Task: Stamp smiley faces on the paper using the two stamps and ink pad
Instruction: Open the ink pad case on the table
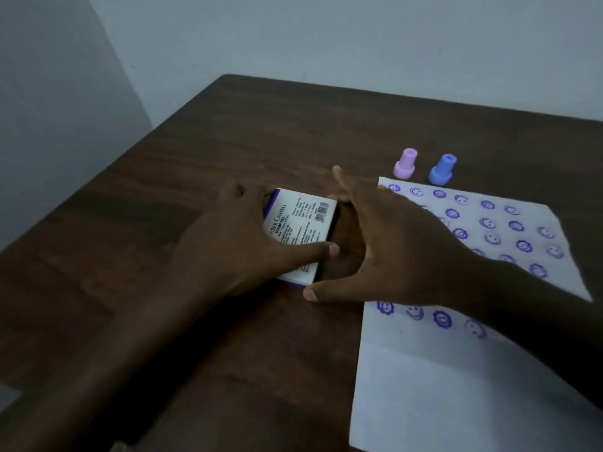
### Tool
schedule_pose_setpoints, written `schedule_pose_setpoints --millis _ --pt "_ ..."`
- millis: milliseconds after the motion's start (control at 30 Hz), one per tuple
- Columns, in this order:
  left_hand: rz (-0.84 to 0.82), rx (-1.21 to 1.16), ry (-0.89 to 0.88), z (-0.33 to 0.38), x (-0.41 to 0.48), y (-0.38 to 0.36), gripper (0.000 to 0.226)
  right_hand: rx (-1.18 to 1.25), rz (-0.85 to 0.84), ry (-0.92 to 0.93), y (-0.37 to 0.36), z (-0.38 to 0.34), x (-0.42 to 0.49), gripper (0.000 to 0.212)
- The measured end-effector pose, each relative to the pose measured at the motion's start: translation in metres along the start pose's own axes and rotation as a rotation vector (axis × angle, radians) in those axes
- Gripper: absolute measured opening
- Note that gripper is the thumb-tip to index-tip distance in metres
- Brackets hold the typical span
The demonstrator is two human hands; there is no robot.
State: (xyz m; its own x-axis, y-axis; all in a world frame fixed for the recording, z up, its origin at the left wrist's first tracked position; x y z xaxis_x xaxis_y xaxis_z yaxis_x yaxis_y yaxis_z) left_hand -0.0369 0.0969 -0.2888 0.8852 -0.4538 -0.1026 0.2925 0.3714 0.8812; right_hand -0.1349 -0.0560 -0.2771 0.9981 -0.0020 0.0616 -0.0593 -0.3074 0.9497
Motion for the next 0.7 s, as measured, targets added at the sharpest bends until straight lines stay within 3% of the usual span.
schedule_pose_setpoints --millis 500,633,700 --pt "0.039 0.089 -0.002 0.002 -0.001 -0.001 0.117 0.135 -0.01 -0.158 -0.003 -0.007 -0.006 0.143" --pt "0.051 -0.011 0.002 0.001 -0.003 0.006 0.103 0.194 0.007 -0.181 -0.007 -0.004 -0.005 0.148" --pt "-0.008 -0.143 0.037 -0.002 -0.005 0.013 0.085 0.207 0.016 -0.184 -0.008 -0.002 -0.007 0.148"
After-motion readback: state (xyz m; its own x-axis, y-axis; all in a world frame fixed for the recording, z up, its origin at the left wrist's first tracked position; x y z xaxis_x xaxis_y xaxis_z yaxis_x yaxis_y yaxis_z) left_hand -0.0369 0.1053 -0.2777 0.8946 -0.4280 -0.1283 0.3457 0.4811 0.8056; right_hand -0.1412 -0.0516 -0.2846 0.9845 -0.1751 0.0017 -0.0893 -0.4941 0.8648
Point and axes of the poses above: each hand's wrist, its own x-axis towards the middle knuckle, its own y-axis out of the back of the hand, z = x × y, the point moved 4 cm from there along x, towards the middle knuckle, and after that the axes turned 6 degrees about y, right-handed, at the moved point
